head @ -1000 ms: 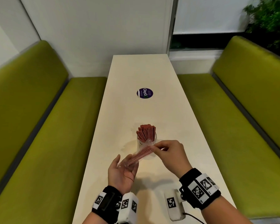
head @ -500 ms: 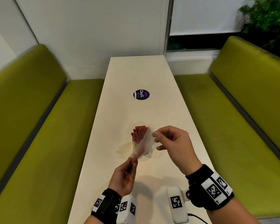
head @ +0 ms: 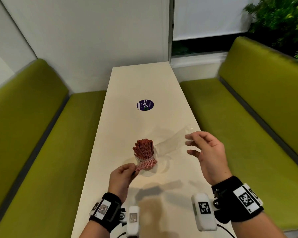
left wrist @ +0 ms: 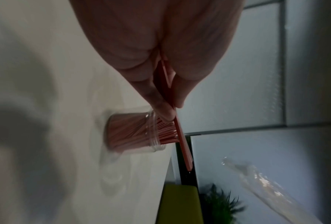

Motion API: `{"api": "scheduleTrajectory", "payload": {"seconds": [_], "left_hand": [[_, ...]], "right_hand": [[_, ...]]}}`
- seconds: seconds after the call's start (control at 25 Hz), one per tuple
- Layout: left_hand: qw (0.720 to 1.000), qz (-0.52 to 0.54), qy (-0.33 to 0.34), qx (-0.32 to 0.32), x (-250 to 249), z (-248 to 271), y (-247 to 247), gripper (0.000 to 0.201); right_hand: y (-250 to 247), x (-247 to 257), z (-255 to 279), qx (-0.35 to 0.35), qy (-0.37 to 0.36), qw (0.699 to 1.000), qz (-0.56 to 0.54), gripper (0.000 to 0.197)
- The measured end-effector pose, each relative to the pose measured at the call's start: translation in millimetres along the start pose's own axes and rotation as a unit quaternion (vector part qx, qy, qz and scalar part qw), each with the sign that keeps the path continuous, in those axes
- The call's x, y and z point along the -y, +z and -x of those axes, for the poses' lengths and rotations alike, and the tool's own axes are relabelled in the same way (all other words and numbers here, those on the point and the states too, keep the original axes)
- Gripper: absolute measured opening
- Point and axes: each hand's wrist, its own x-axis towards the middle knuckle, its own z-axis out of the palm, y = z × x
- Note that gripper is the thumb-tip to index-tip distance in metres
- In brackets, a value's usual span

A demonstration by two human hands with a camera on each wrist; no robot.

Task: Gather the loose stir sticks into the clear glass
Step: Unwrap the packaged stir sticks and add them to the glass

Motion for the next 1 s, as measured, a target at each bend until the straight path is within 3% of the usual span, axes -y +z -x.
{"api": "scheduleTrajectory", "payload": {"seconds": [0.08, 0.12, 0.24, 0.4, 0.52, 0.6, 0.76, 1.0], "left_hand": [[0.983, -0.153, 0.105, -0.001, -21, -6, 9, 0.006], [0.954, -0.25, 0.166, -0.006, -34, -10, 16, 0.004], [0.802, -0.515, 0.301, 0.018, -64, -25, 42, 0.004], [0.637, -0.718, 0.25, 0.128, -56, -48, 77, 0.009], [0.566, -0.766, 0.251, 0.174, -27, -54, 77, 0.015], [0.558, -0.763, 0.295, 0.139, -12, -57, 70, 0.035], [0.596, -0.712, 0.368, 0.049, -1, -59, 59, 0.048], [0.591, -0.729, 0.338, 0.071, 14, -61, 40, 0.06]], "right_hand": [[-15, -7, -4, -0.032, 0.01, 0.999, 0.01, 0.013], [-21, -12, -5, -0.042, 0.018, 0.999, 0.015, 0.012], [-35, -24, -7, -0.053, 0.04, 0.998, 0.024, 0.01], [-44, -28, -10, -0.045, 0.054, 0.997, 0.032, 0.009], [-48, -30, -10, -0.027, 0.062, 0.997, 0.048, 0.011], [-53, -34, -11, -0.015, 0.069, 0.994, 0.083, 0.011], [-65, -53, -11, 0.027, 0.068, 0.963, 0.259, 0.016], [-70, -50, -13, 0.055, 0.081, 0.945, 0.311, 0.012]]}}
